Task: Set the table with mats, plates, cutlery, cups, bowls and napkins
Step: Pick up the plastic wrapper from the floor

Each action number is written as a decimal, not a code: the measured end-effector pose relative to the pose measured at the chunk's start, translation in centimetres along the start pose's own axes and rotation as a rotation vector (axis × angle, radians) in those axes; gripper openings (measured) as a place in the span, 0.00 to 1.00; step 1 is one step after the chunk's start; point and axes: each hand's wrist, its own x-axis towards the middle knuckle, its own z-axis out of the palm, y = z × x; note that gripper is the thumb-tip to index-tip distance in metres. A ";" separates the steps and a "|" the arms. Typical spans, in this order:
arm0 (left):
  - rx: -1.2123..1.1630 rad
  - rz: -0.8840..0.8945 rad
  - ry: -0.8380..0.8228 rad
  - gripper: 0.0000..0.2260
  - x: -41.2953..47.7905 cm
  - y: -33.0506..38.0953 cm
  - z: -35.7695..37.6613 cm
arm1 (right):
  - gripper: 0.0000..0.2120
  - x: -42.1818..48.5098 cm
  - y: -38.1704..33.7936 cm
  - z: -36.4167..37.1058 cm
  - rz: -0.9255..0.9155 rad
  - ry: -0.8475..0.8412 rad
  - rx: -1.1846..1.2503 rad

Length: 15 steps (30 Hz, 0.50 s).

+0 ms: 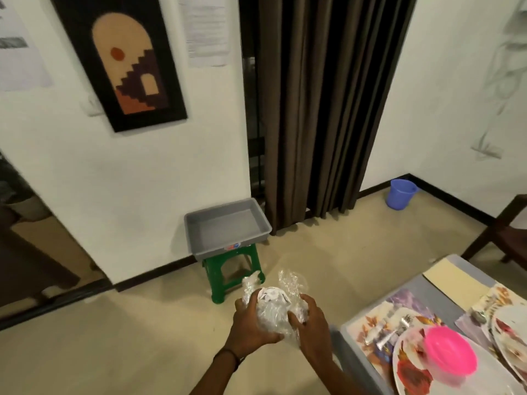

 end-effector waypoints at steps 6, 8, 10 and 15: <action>0.063 0.100 -0.113 0.52 11.6 2.1 -1.0 | 0.26 8.5 -2.4 -0.8 0.091 0.107 -0.050; 0.062 0.122 -0.159 0.52 14.6 2.8 -0.6 | 0.25 10.5 -2.6 -1.4 0.122 0.153 -0.051; 0.072 0.144 -0.221 0.52 18.0 3.7 -0.2 | 0.25 12.8 -2.6 -1.9 0.165 0.195 -0.041; 0.128 0.227 -0.335 0.52 26.7 6.1 1.1 | 0.24 19.3 -2.5 -2.7 0.267 0.306 -0.030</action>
